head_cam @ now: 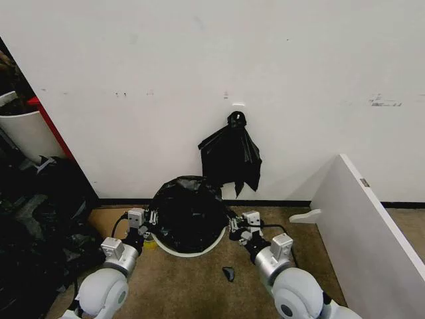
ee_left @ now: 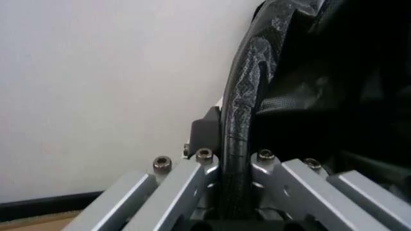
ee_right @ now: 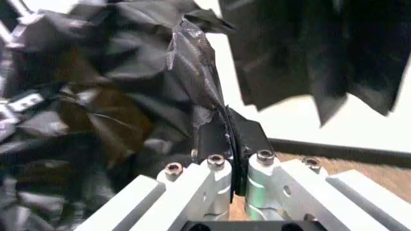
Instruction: Place the garbage bag over the trash bin.
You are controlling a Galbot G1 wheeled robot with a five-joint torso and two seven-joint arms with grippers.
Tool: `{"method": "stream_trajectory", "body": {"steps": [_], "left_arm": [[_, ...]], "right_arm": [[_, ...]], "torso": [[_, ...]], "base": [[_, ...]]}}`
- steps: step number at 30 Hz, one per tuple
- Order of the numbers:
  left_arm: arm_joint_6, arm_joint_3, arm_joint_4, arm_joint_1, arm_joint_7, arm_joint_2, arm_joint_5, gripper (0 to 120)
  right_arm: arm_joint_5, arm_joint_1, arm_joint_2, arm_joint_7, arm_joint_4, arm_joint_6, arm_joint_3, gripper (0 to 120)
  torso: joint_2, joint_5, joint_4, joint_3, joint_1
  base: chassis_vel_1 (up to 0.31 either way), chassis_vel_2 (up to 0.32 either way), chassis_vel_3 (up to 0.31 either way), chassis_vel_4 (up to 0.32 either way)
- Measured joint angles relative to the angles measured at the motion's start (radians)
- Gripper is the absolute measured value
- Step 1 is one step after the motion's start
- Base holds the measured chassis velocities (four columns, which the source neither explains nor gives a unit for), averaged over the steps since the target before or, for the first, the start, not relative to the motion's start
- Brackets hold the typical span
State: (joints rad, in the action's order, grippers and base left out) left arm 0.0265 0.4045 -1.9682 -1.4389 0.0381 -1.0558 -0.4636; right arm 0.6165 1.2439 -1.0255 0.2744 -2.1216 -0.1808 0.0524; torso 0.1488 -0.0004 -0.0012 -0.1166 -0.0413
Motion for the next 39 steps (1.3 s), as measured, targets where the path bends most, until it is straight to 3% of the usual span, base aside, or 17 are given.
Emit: {"method": "stream_trajectory", "body": {"steps": [9,16,24,32,36,39], "left_arm": [[0.008,0.006,0.003,0.004,0.006,-0.004,-0.036,1],[0.009,0.020,-0.020,0.002,0.010,-0.011,-0.103,1],[-0.022,0.033,-0.048,0.002,0.027,-0.018,-0.189,1],[-0.028,0.030,-0.047,0.002,0.032,-0.024,-0.187,1],[-0.028,0.024,-0.028,0.013,0.037,-0.030,-0.173,1],[-0.028,0.026,-0.023,0.016,0.042,-0.030,-0.170,1]], "right_arm": [[0.056,0.075,0.009,0.060,-0.015,-0.043,-0.091,0],[0.037,0.090,0.003,0.042,0.024,-0.075,-0.080,0],[0.033,0.095,-0.008,-0.010,0.070,-0.050,-0.042,0],[0.002,0.102,-0.017,-0.034,0.072,0.006,-0.038,0],[-0.092,0.127,-0.023,-0.031,0.068,0.050,-0.059,25],[-0.099,0.138,-0.026,-0.017,0.061,0.051,-0.074,33]], "torso": [[0.000,0.0001,0.0000,0.000,0.000],[0.000,0.0001,0.0000,0.000,0.000],[0.000,0.0001,0.0000,0.000,0.000],[0.000,0.0000,0.0001,0.000,0.000],[0.000,0.0000,0.0000,0.000,0.000],[0.000,0.0000,0.0000,0.000,0.000]], "base": [[0.000,0.000,0.000,0.000],[0.000,0.000,0.000,0.000],[0.000,0.000,0.000,0.000],[0.000,0.000,0.000,0.000],[0.000,0.000,0.000,0.000],[0.000,0.000,0.000,0.000]]}}
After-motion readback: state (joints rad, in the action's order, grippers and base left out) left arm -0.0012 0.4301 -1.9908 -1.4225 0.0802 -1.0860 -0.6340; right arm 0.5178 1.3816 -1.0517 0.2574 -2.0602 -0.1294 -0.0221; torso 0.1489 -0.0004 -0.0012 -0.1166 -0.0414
